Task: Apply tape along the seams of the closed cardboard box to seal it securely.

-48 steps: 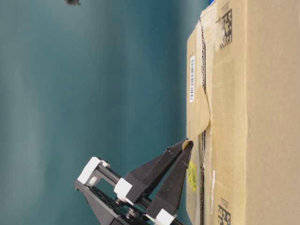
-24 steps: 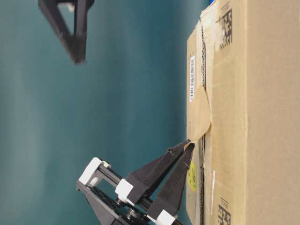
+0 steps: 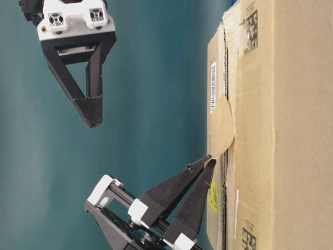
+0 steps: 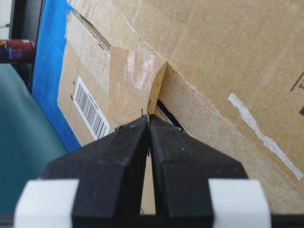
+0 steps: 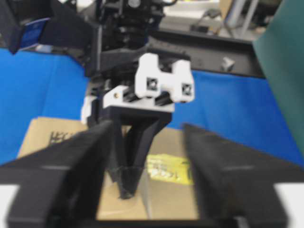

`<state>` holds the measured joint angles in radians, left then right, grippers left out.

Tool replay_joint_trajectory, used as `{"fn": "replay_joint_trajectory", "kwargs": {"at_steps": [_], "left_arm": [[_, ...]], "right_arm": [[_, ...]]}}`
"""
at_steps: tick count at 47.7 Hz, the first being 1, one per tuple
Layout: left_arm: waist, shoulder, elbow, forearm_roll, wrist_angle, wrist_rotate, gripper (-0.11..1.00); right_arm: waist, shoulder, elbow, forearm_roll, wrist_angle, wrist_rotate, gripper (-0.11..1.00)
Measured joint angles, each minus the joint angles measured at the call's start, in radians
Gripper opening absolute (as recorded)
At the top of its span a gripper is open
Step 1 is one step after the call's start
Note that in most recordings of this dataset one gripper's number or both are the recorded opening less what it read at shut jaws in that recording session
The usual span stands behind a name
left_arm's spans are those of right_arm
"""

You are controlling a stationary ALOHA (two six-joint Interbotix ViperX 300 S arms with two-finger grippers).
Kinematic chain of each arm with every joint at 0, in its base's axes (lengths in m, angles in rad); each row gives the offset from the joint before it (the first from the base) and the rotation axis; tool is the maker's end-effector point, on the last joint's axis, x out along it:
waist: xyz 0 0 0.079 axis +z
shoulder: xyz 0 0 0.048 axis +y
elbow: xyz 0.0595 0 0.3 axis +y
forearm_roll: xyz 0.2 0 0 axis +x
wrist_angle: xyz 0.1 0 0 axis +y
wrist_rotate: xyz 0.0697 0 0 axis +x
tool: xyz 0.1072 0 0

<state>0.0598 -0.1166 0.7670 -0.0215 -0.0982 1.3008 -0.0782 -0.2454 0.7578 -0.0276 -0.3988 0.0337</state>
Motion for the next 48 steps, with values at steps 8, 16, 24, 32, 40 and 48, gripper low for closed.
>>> {"fn": "replay_joint_trajectory", "kwargs": {"at_steps": [8, 16, 24, 32, 40, 48], "left_arm": [[0.0, 0.0, 0.0, 0.0, 0.0, 0.0, 0.0], [0.0, 0.0, -0.002, 0.0, 0.0, 0.0, 0.0], [-0.002, 0.0, -0.002, 0.0, 0.0, 0.0, 0.0], [-0.002, 0.0, 0.0, 0.0, 0.0, 0.0, 0.0], [0.0, -0.002, -0.002, 0.0, 0.0, 0.0, 0.0], [-0.002, 0.0, -0.002, 0.002, 0.0, 0.0, 0.0]], "right_arm": [[0.0, 0.023, 0.002, 0.002, 0.011, 0.018, 0.41], [0.0, 0.084, 0.006, 0.002, 0.011, 0.043, 0.41], [0.005, 0.153, 0.006, 0.002, 0.002, 0.058, 0.41], [0.011, 0.21, 0.006, 0.0, -0.014, 0.077, 0.41], [0.011, 0.23, 0.006, 0.0, -0.017, 0.078, 0.41], [0.011, 0.247, 0.008, 0.002, -0.017, 0.08, 0.41]]}}
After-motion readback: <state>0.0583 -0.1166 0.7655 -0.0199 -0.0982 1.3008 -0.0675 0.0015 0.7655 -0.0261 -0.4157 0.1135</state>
